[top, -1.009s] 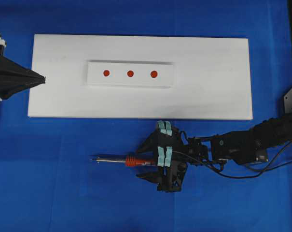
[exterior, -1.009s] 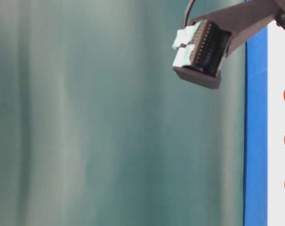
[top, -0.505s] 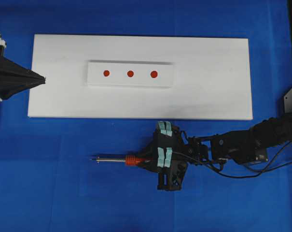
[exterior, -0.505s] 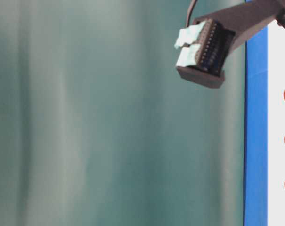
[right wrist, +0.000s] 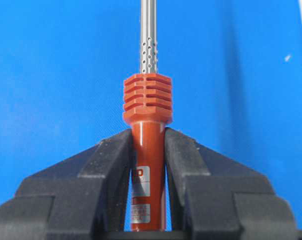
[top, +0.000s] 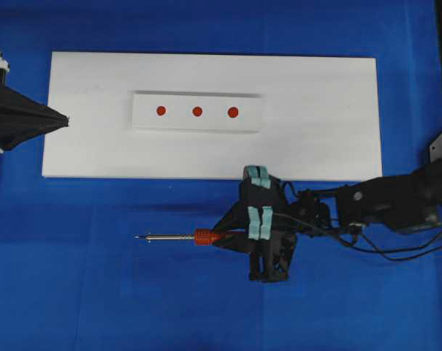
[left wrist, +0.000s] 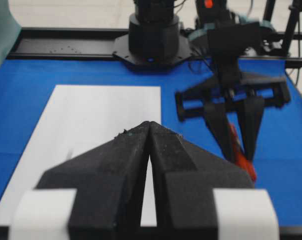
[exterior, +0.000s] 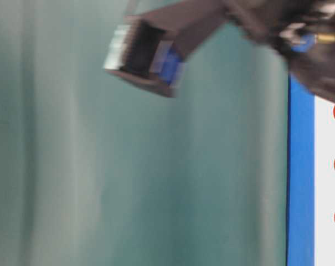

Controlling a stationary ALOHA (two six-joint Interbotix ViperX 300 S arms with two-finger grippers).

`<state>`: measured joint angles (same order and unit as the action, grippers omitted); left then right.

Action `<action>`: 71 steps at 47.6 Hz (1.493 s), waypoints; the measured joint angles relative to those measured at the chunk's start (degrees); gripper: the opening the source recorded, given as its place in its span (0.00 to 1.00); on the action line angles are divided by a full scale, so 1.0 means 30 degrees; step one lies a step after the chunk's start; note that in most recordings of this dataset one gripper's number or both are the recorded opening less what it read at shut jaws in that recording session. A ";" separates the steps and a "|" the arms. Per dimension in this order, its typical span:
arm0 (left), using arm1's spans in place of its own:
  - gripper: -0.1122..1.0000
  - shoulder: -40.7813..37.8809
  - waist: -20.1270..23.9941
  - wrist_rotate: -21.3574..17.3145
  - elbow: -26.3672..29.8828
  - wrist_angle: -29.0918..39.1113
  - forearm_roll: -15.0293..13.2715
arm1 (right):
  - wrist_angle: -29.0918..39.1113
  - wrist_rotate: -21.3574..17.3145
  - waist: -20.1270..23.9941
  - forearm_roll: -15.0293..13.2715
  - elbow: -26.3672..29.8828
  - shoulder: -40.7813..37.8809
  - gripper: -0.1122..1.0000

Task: Touch the tip of the soldering iron to the mark.
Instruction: 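Close the right gripper on the red handle and lift the iron, then carry the iron over the board, tip pointing down above the dots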

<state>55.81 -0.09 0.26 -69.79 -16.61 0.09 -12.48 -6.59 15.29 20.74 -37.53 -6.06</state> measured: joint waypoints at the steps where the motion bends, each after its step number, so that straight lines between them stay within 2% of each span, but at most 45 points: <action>1: 0.10 0.0000 0.0000 0.0000 0.0000 0.0000 0.0000 | 0.0293 0.0176 -0.0088 0.0000 0.0000 0.0293 0.16; 13: 0.10 0.0000 -0.0029 0.0117 0.0000 0.0000 0.0000 | 0.3516 0.1641 -0.0674 -0.0146 0.0293 0.3604 0.16; 23: 0.10 0.0000 0.0000 0.0117 -0.0029 0.0000 0.0000 | 0.5186 0.1699 -0.0820 -0.0615 0.0879 0.4775 0.16; 44: 0.10 0.0000 0.0000 0.0088 -0.0059 0.0000 0.0000 | 0.5654 0.1758 -0.1143 -0.0879 0.0996 0.4775 0.16; 53: 0.10 0.0000 -0.0029 0.0117 -0.0059 0.0000 0.0000 | 0.6797 0.1758 -0.2637 -0.1963 0.0996 0.4805 0.16; 71: 0.10 0.0000 0.0000 0.0117 -0.0088 0.0000 0.0000 | 0.9229 0.1963 -0.6416 -0.5537 0.1846 0.4805 0.16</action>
<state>55.81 -0.09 0.62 -70.05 -16.61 0.09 15.21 -0.70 -3.96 4.13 -31.99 8.35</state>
